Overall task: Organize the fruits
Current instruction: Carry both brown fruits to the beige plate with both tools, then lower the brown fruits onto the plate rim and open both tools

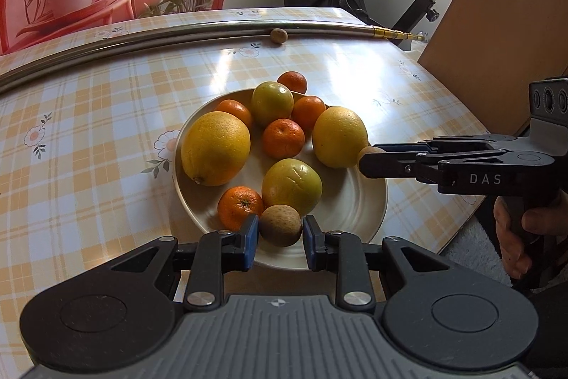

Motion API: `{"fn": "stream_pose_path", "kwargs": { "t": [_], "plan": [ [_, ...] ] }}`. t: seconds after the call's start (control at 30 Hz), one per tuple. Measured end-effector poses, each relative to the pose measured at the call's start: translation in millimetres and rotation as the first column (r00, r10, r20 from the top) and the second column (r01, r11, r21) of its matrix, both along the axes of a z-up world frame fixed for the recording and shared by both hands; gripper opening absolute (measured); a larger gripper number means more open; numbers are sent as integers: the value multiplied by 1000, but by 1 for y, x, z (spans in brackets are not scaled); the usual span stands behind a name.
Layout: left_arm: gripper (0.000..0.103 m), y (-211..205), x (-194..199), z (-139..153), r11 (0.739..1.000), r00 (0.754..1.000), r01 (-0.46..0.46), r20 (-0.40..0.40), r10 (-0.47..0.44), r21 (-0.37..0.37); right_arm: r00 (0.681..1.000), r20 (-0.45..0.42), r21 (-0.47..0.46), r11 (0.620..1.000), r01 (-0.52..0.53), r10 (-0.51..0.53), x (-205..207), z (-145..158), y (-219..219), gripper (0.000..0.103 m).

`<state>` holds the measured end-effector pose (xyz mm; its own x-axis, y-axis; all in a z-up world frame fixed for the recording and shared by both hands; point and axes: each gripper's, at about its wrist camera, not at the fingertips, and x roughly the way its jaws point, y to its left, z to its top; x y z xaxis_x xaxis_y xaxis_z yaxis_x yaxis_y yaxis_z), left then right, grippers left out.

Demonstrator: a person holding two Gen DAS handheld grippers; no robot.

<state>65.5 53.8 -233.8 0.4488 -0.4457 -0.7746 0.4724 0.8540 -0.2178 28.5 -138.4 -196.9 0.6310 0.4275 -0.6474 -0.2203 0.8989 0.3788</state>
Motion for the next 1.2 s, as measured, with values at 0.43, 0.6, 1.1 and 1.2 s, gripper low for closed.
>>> {"fn": "stream_pose_path", "kwargs": {
  "t": [0.43, 0.6, 1.1, 1.2],
  "plan": [
    [28, -17, 3, -15, 993, 999, 31, 9, -33, 117, 998, -66, -34, 999, -1, -2, 0, -16, 3, 26],
    [28, -18, 6, -18, 990, 999, 21, 24, -25, 140, 997, -77, -40, 999, 0, -3, 2, -21, 2, 26],
    [29, -20, 9, -19, 986, 999, -19, 46, 12, 166, 998, -71, -81, 997, -3, -3, 7, -25, 9, 26],
    [29, -19, 8, -17, 986, 998, -28, 52, 20, 162, 998, -66, -95, 995, -8, 2, 7, -24, 10, 26]
  ]
}}
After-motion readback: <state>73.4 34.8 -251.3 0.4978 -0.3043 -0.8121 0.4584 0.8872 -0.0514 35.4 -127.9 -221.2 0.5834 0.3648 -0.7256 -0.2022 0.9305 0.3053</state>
